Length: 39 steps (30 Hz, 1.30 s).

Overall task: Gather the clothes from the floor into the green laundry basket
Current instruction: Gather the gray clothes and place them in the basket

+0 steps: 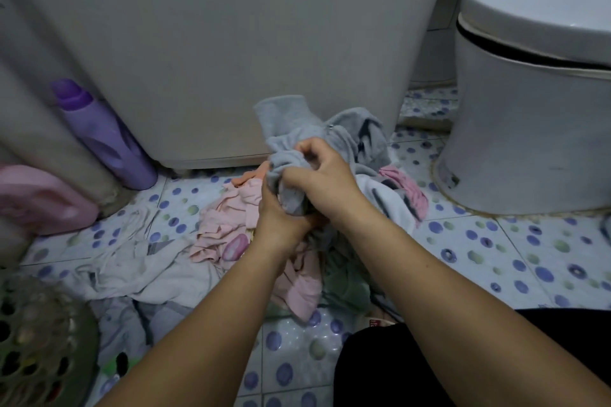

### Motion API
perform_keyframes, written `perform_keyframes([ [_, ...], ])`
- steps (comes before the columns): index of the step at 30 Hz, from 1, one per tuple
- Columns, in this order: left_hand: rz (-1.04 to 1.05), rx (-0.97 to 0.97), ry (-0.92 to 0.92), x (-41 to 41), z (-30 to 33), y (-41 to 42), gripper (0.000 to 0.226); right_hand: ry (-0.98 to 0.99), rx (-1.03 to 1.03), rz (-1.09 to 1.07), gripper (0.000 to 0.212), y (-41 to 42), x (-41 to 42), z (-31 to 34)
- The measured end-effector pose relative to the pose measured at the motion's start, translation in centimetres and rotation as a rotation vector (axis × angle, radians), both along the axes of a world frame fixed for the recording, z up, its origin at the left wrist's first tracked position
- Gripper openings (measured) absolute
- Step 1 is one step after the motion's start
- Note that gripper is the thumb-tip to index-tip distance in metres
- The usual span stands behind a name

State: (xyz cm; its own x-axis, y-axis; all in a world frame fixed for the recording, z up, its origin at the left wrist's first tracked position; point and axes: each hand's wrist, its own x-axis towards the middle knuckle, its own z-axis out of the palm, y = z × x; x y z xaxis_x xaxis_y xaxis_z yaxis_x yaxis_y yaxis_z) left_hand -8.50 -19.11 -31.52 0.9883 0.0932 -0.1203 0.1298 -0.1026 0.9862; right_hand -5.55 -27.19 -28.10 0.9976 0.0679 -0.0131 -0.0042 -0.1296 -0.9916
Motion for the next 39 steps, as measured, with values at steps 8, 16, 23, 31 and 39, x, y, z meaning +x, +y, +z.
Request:
perform_keyframes([
  [8,0.292,-0.497,0.084,-1.6,0.2,2.8,0.031,0.109,0.11,0.279,0.027,0.7,-1.3,3.0],
  [16,0.531,-0.824,0.04,-1.7,2.9,7.9,0.024,0.17,-0.252,0.169,0.051,-4.0,0.6,2.2],
  [23,0.639,-0.926,-0.028,-2.9,4.4,13.1,0.042,0.222,-0.721,0.607,0.127,-1.9,0.6,-1.8],
  [31,0.692,-0.966,-0.067,-5.1,5.5,17.4,0.023,0.002,-1.24,0.312,0.113,5.4,-2.2,-6.3],
  [39,0.771,-0.887,-0.165,-8.1,7.7,21.8,0.026,-0.084,-0.835,0.231,0.038,9.5,-1.7,-4.4],
])
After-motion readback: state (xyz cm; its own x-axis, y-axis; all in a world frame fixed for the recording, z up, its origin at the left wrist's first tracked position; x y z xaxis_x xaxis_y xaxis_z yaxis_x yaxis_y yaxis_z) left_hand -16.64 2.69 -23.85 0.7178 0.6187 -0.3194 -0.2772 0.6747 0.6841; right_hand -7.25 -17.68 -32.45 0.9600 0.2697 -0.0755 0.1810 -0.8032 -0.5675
